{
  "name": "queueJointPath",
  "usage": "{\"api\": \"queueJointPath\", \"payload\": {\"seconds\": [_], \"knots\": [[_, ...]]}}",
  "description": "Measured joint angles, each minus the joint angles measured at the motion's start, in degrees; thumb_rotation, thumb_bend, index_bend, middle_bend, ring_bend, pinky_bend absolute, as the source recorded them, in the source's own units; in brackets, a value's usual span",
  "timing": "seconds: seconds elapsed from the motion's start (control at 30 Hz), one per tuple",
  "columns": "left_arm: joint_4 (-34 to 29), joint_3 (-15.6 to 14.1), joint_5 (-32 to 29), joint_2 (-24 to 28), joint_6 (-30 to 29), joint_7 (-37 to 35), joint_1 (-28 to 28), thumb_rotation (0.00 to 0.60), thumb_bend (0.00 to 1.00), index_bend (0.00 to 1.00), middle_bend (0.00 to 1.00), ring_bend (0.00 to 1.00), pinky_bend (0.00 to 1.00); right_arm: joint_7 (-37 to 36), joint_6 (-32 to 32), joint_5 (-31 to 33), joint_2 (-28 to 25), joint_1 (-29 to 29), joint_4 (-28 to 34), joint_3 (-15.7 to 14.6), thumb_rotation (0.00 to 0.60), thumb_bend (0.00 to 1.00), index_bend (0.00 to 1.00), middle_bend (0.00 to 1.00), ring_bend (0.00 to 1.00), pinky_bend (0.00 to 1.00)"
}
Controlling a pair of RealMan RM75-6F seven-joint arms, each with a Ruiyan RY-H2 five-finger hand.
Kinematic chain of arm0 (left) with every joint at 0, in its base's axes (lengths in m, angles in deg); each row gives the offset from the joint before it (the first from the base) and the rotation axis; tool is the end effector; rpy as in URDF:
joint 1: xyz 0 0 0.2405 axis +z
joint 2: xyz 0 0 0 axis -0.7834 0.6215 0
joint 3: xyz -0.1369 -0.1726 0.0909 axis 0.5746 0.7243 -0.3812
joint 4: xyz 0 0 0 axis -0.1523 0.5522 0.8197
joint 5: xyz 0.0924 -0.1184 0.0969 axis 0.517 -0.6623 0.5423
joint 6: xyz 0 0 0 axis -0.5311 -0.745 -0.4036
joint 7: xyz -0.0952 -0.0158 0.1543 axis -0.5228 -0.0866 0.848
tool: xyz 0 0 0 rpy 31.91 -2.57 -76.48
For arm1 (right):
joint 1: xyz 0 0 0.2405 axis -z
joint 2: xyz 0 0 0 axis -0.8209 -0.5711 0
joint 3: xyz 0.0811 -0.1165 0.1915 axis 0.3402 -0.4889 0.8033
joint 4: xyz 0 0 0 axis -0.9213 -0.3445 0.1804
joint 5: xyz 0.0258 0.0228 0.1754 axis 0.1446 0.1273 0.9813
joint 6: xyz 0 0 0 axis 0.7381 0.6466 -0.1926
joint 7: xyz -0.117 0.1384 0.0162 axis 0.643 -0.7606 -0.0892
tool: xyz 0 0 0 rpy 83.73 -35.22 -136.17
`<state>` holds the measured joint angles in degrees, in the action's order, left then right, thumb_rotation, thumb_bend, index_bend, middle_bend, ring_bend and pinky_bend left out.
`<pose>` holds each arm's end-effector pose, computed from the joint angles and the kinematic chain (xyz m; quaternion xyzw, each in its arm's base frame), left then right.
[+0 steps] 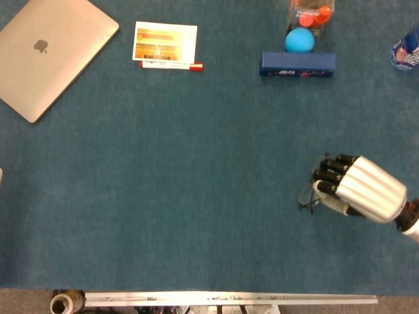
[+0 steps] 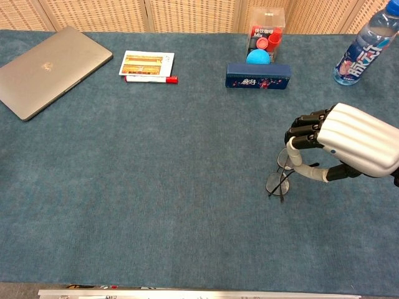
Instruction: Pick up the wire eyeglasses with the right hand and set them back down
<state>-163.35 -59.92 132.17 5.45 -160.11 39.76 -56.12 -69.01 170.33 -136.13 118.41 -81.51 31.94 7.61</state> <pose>-0.2822 0.2115 0.1839 -0.5932 -0.3918 -0.3639 0.6018 -0.1749 -0.2257 0.0416 0.8228 -0.1778 0.4664 0.2718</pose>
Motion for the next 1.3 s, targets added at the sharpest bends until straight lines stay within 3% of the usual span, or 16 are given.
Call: {"api": "queueJointPath", "payload": {"seconds": [0.43, 1.3], "knots": [[0.05, -0.15, 0.09, 0.12, 0.19, -0.15, -0.03, 0.6, 0.28, 0.53, 0.55, 0.42, 0.59, -3.56, -2.59, 4.67, 3.84, -0.14, -5.55, 1.92, 0.6, 0.3, 0.61, 0.56, 0.43, 0.6], [-0.14, -0.15, 0.24, 0.25, 0.01, -0.29, 0.02, 0.6, 0.28, 0.53, 0.55, 0.42, 0.59, -6.11, -3.31, 8.25, 10.74, -0.05, -16.36, 2.9, 0.6, 0.3, 0.61, 0.56, 0.43, 0.6]]}}
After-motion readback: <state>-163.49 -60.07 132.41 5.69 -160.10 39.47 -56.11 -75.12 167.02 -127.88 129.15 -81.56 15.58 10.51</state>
